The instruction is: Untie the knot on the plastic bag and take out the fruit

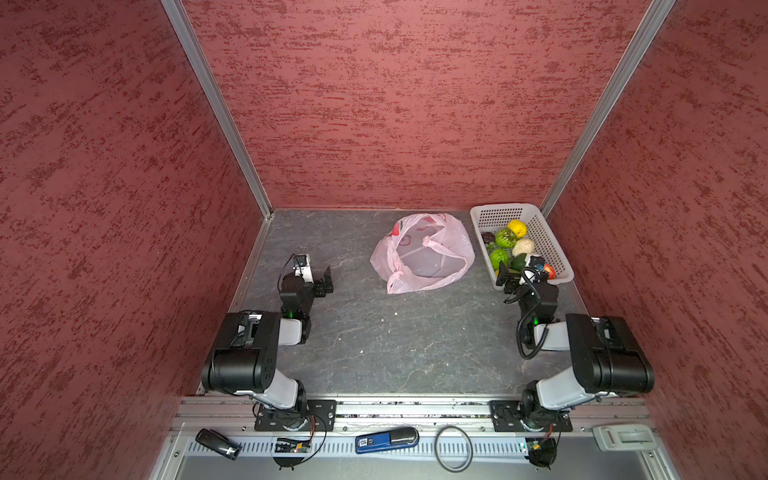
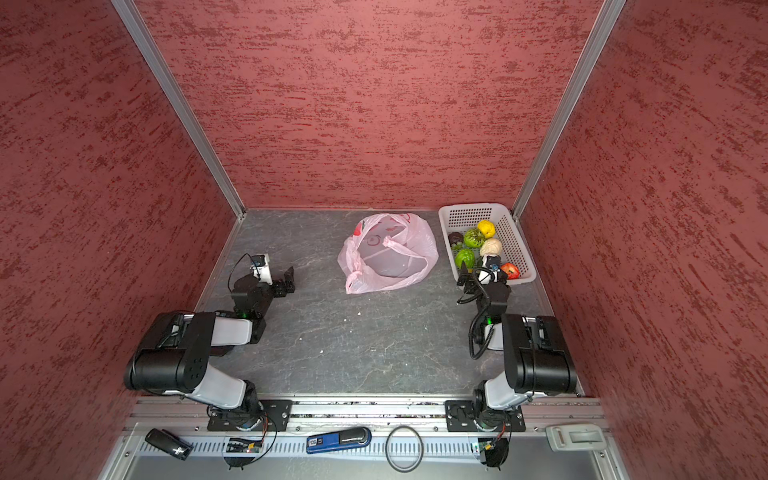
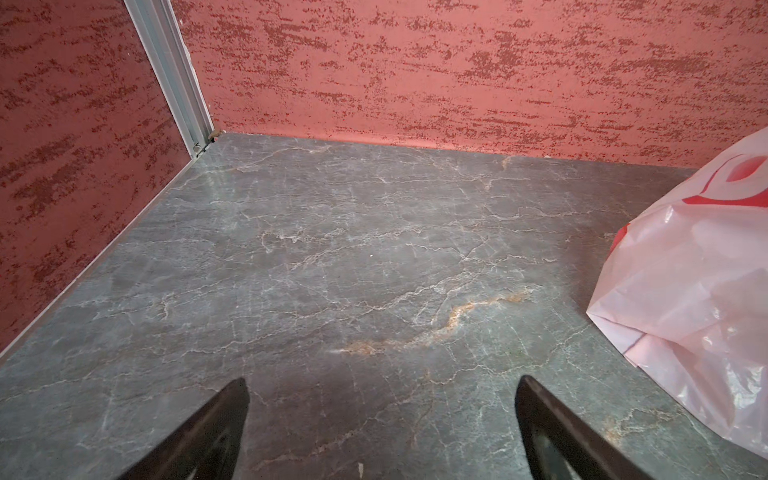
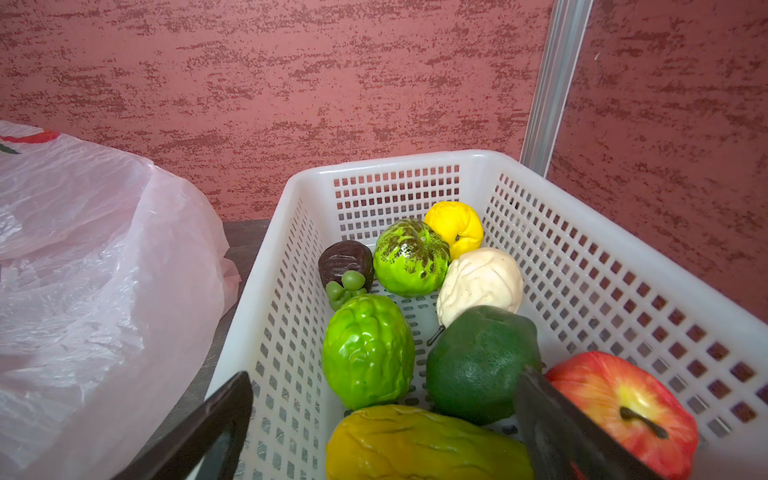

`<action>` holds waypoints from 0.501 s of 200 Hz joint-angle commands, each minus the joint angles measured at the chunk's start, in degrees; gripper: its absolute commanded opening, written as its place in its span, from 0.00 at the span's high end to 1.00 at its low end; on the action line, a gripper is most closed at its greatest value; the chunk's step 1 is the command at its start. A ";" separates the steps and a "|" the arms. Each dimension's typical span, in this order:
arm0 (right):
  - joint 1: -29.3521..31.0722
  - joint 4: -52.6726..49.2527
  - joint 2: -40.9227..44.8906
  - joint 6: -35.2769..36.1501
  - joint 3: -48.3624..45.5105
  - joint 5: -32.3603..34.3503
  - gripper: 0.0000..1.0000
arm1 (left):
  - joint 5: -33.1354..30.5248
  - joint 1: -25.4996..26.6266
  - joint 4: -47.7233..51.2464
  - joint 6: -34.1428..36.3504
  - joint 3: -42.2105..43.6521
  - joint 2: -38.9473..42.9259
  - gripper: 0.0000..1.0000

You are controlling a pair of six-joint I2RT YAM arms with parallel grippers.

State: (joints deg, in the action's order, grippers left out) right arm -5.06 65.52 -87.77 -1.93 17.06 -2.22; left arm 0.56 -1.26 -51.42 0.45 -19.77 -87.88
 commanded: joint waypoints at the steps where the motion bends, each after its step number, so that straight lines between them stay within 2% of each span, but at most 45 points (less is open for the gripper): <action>1: 0.31 0.49 -0.83 -0.14 -0.89 -0.08 0.01 | -0.08 -0.06 -1.65 -0.11 -0.98 0.00 0.00; 100: 0.30 0.13 -0.90 -0.09 -0.67 -0.25 0.01 | 0.15 -0.21 -1.14 -0.21 -1.24 -0.06 0.00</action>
State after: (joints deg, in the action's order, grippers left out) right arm -5.06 65.76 -87.94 -1.89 17.06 -2.28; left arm 0.54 -1.26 -51.46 0.45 -20.03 -87.88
